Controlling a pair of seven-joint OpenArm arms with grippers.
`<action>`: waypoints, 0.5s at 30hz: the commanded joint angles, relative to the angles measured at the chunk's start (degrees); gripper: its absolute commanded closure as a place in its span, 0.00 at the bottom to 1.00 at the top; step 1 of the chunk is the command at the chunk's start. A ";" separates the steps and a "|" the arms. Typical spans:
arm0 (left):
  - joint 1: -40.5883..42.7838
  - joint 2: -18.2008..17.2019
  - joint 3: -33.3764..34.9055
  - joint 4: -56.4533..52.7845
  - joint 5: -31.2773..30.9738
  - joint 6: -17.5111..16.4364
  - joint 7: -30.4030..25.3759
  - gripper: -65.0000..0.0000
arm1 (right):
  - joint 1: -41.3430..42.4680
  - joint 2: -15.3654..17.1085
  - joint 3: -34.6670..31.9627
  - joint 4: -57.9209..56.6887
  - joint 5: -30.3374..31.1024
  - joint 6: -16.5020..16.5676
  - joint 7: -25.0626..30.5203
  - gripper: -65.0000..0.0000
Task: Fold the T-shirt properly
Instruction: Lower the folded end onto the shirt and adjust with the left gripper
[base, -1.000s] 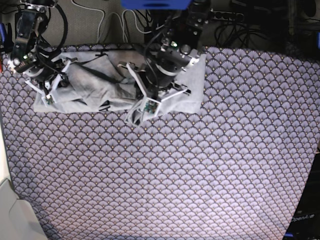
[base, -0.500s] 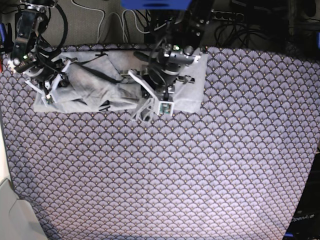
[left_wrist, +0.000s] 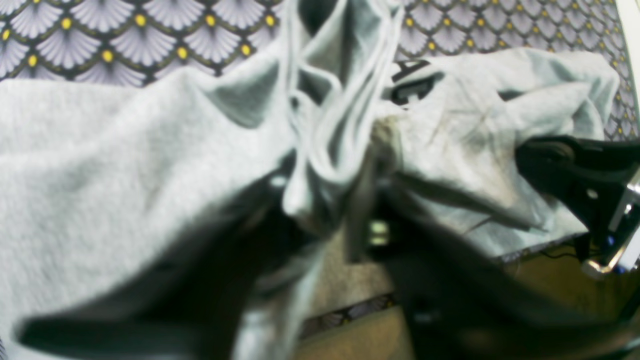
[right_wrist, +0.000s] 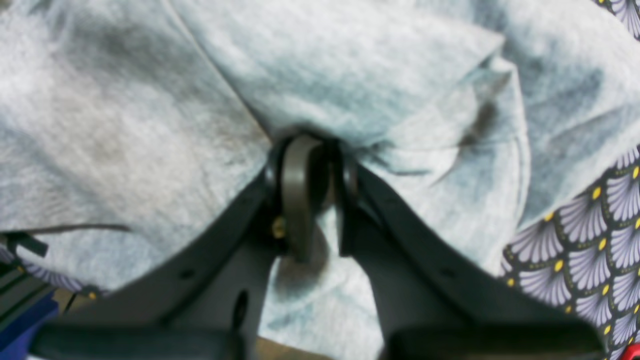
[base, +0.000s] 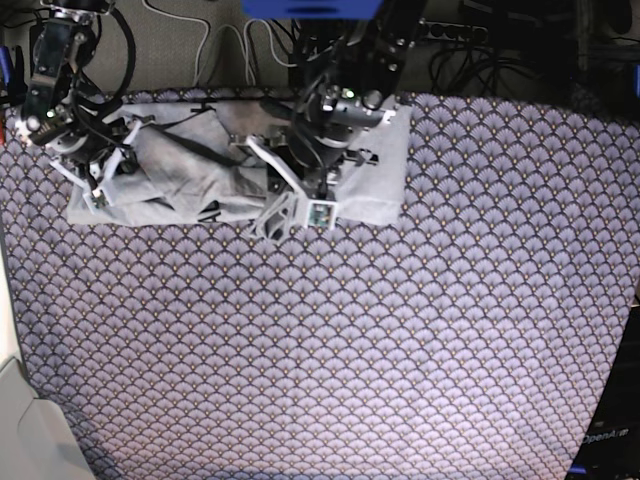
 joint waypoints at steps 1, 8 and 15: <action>-0.42 0.71 0.57 1.27 -0.28 -0.30 -1.15 0.67 | -0.81 0.38 0.04 0.00 -1.50 0.01 -2.31 0.89; -1.12 0.71 0.31 2.06 -3.88 -3.12 -1.32 0.63 | -0.98 0.47 0.04 0.00 -1.50 0.01 -2.31 0.89; 0.02 0.71 -4.17 7.34 -3.79 -2.85 -0.71 0.64 | -0.98 0.56 0.04 0.00 -1.50 0.01 -2.31 0.89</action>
